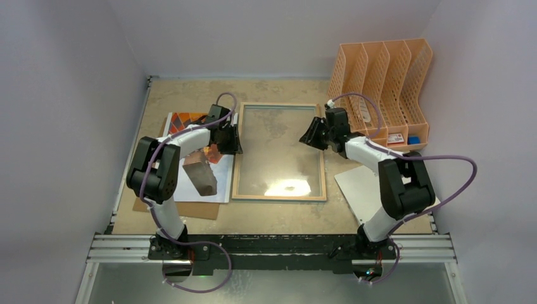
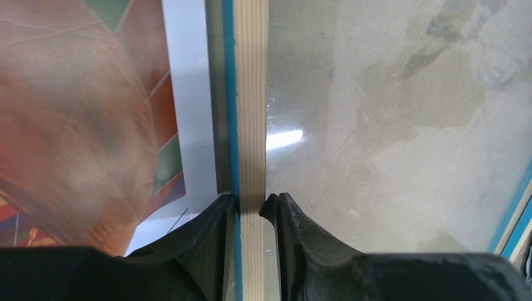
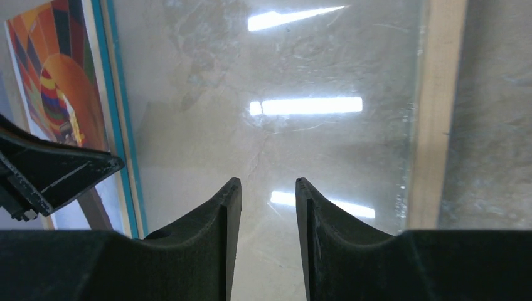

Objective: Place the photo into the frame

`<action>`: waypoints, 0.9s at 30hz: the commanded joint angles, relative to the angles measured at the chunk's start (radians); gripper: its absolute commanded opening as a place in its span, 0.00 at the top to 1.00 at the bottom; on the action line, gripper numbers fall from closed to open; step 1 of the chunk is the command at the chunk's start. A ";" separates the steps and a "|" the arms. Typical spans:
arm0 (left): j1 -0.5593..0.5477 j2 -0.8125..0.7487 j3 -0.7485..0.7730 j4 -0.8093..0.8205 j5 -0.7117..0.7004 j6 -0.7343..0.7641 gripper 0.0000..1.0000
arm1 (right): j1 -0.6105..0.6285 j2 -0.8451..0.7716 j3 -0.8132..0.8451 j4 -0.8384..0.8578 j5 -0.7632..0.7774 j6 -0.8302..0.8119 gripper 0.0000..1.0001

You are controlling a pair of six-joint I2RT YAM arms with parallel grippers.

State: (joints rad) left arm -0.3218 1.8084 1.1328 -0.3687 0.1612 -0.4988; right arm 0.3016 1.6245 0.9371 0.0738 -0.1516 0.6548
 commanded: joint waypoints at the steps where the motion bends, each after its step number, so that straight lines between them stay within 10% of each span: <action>1: 0.002 0.018 -0.026 0.080 0.165 0.026 0.69 | 0.023 0.029 0.062 0.091 -0.119 -0.033 0.61; 19: 0.043 -0.181 0.024 -0.056 -0.178 0.041 0.46 | 0.200 0.215 0.309 0.207 -0.225 0.090 0.50; 27: 0.090 -0.218 -0.066 -0.125 -0.274 0.003 0.56 | 0.358 0.370 0.485 0.256 -0.277 0.238 0.55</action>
State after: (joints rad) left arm -0.2531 1.6070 1.1137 -0.4290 -0.0158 -0.4717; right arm 0.5655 1.9533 1.3125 0.2829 -0.3828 0.8059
